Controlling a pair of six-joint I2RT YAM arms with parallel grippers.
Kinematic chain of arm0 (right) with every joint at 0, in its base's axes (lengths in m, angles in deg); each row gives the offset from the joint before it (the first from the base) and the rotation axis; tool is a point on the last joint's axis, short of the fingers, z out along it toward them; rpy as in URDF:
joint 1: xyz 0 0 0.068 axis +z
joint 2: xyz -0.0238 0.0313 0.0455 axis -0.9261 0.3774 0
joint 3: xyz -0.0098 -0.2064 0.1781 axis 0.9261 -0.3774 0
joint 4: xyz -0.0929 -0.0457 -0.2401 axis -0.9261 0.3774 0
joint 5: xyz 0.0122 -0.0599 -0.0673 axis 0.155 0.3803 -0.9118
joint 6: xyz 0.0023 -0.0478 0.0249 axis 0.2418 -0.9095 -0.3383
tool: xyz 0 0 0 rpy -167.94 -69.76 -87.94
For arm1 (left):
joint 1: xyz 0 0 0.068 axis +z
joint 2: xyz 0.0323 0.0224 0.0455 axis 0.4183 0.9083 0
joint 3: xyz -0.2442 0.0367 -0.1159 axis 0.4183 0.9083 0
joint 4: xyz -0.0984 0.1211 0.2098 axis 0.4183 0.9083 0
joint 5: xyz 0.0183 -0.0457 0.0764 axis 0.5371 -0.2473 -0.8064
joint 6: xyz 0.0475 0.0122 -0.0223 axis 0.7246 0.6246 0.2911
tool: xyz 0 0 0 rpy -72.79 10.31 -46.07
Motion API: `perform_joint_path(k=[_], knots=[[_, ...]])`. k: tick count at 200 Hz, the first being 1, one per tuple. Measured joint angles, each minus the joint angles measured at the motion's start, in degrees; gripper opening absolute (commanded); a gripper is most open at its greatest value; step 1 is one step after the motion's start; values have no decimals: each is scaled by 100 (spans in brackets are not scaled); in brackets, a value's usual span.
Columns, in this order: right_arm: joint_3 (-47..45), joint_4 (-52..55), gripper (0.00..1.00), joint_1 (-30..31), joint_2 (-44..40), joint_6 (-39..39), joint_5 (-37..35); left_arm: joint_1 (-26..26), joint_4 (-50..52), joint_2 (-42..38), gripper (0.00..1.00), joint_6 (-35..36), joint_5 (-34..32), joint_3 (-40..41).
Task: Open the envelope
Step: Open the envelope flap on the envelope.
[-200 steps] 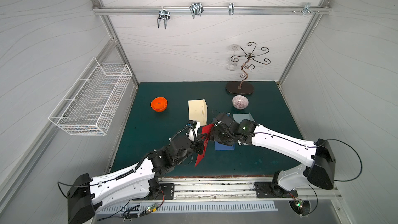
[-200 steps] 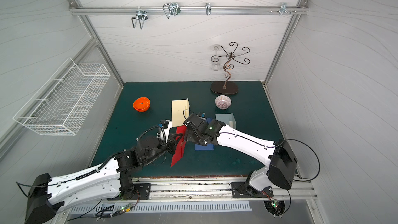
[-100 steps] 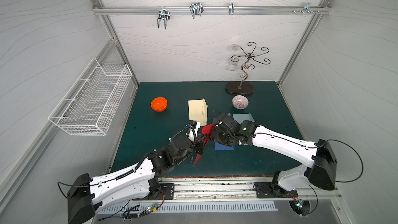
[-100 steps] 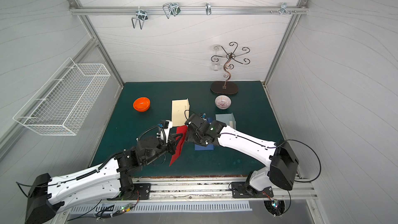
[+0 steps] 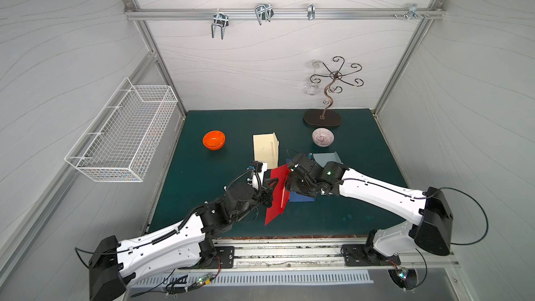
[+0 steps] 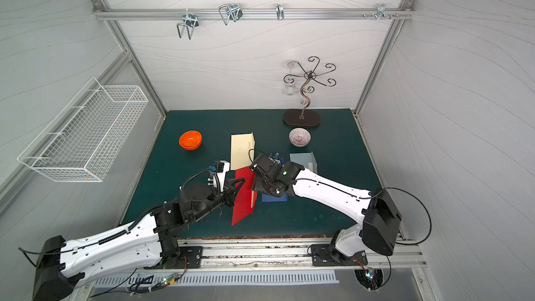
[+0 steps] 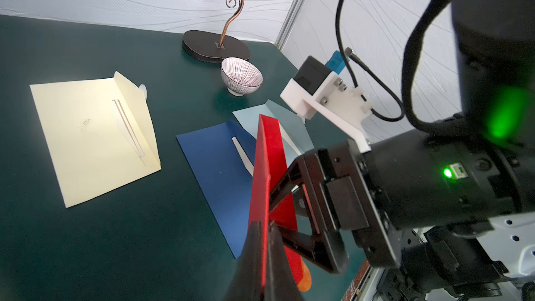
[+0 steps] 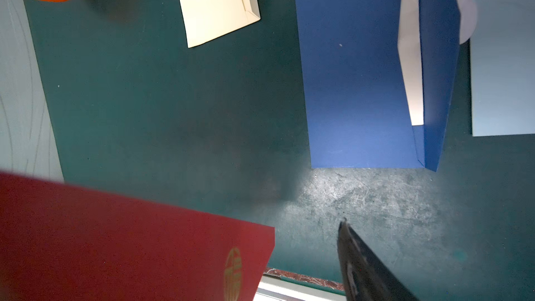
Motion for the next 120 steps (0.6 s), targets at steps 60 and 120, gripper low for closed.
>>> perform_joint_path(k=[60, 120], knots=[[-24, -4, 74, -55, -31, -24, -127, 0, 2, -59, 0, -4, 2, 2], [-807, -581, 77, -481, -638, -420, 109, 0, -20, -428, 0, -214, 7, 264]])
